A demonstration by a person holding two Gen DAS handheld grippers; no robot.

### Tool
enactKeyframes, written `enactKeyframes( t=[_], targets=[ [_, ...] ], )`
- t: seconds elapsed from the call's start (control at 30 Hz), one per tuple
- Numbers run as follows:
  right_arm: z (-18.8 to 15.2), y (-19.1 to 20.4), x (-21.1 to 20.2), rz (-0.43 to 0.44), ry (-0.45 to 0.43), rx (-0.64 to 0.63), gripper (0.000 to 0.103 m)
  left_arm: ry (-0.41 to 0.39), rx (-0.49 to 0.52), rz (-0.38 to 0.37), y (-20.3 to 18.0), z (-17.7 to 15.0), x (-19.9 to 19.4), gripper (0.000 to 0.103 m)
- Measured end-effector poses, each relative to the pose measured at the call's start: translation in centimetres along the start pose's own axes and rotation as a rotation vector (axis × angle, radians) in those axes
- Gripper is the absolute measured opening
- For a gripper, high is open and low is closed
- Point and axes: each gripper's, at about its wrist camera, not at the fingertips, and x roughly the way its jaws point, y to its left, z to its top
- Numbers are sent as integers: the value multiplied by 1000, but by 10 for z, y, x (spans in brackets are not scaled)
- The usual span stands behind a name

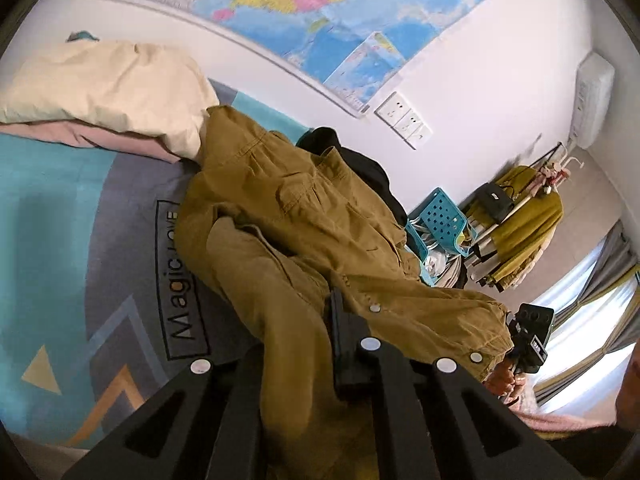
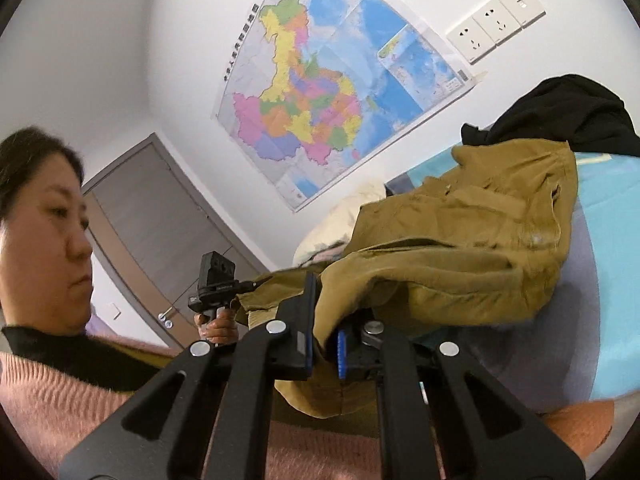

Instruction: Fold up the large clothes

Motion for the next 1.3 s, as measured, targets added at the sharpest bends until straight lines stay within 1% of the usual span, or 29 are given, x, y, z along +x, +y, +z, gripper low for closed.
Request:
enactKeyframes(
  t=[0.13,0.33,0.43,0.53,0.6,0.67,0.7,0.73,0.8,0.83,0.9,0.93,1.0,1.13,1.3],
  targets=[
    [24,-5,12,3,-24,7,8,-11,34,2,-5,23,-2,6],
    [70,-21,27,-18,-45,32,8,9,55,21,-18,73,8,7],
    [95,-34,35,-13,-55,56,9,20,60,18,-20,96,14,8],
    [117,-49,44,-19,-70,75,9,20,76,33,-25,119,25,8],
    [132,-62,53,-36,-76,85,9,31,74,46,-26,136,36,9],
    [143,-73,60,-36,-75,106,9,42,62,74,-23,153,48,9],
    [150,-80,64,-54,-77,110,9,50,57,80,-21,160,54,9],
    [155,-88,68,-54,-79,135,9,57,53,83,-21,165,59,9],
    [162,-97,74,-68,-74,138,9,70,35,92,-16,178,71,9],
    [166,-105,78,-82,-75,156,9,80,29,89,-14,184,77,9],
    [172,-121,84,-79,-72,203,9,100,6,99,-7,196,92,9],
    [175,-128,88,-101,-68,206,9,115,-3,106,-4,202,100,9],
    [178,-143,96,-112,-60,249,9,137,-14,135,2,210,114,9],
    [185,-166,112,-173,-33,269,9,181,-32,188,12,222,140,10],
    [184,-198,127,-225,-6,346,9,239,-84,237,28,236,171,12]
  ],
)
